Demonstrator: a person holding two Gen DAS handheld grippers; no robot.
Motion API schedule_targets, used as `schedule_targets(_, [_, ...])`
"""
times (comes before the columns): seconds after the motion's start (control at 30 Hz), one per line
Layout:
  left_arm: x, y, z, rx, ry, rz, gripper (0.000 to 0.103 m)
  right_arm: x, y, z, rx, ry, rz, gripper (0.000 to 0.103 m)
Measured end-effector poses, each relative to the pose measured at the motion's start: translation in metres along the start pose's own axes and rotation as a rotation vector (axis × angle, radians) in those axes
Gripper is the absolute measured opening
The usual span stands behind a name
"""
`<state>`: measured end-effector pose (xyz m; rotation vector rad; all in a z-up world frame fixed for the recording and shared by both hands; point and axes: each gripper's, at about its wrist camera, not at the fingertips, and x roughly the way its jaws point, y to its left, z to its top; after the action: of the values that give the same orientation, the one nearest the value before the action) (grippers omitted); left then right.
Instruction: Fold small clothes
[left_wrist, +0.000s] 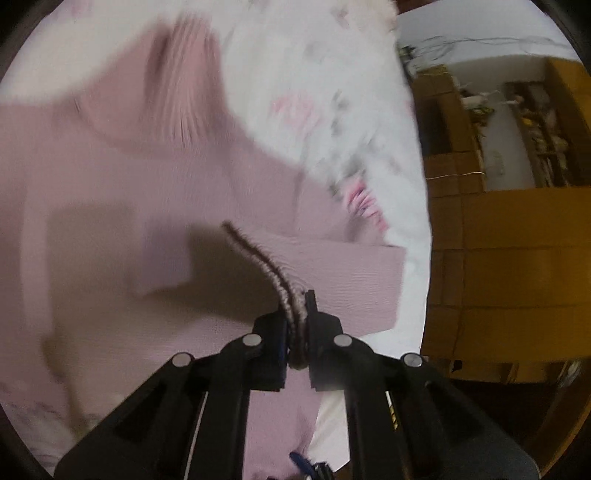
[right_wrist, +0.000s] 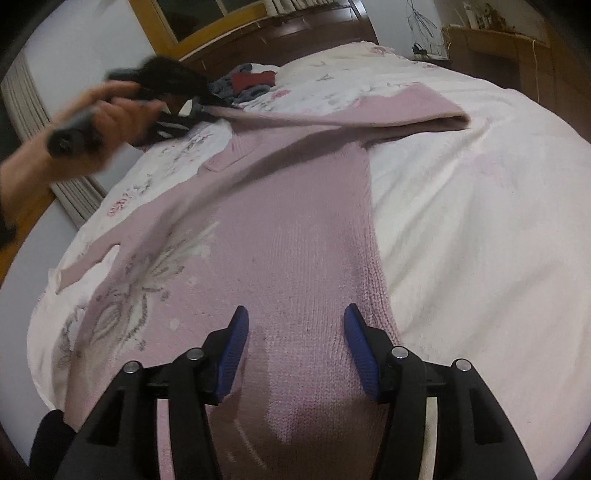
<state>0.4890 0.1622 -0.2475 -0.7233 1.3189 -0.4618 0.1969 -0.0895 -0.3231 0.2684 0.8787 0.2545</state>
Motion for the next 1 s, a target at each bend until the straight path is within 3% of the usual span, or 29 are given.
schedule_targets(0.13, [-0.065, 0.014, 0.018, 0.045, -0.055, 0.063, 0.006, 0.0, -0.001, 0.0, 0.004, -0.011, -0.008, 0.053])
schedule_targets(0.33, [-0.122, 0.063, 0.034, 0.009, -0.089, 0.153, 0.006, -0.001, 0.0, 0.001, 0.0, -0.016, -0.016, 0.053])
schedule_targets(0.43, [-0.136, 0.09, 0.038, -0.005, -0.088, 0.214, 0.006, 0.0, 0.0, 0.0, 0.004, -0.015, -0.015, 0.053])
schedule_targets(0.57, [-0.151, 0.132, 0.041, -0.054, -0.085, 0.24, 0.006, 0.0, 0.001, 0.0, 0.0, -0.017, -0.022, 0.053])
schedule_targets(0.8, [-0.138, 0.191, 0.04, -0.132, -0.065, 0.278, 0.006, 0.0, 0.001, 0.0, 0.003, -0.016, -0.026, 0.053])
schedule_targets(0.9, [-0.118, 0.214, 0.034, -0.146, -0.03, 0.38, 0.011, 0.001, 0.001, 0.0, 0.004, -0.015, -0.029, 0.054])
schedule_targets(1.0, [-0.117, 0.222, 0.029, -0.13, -0.065, 0.571, 0.019, 0.002, 0.002, 0.0, -0.002, -0.014, -0.032, 0.055])
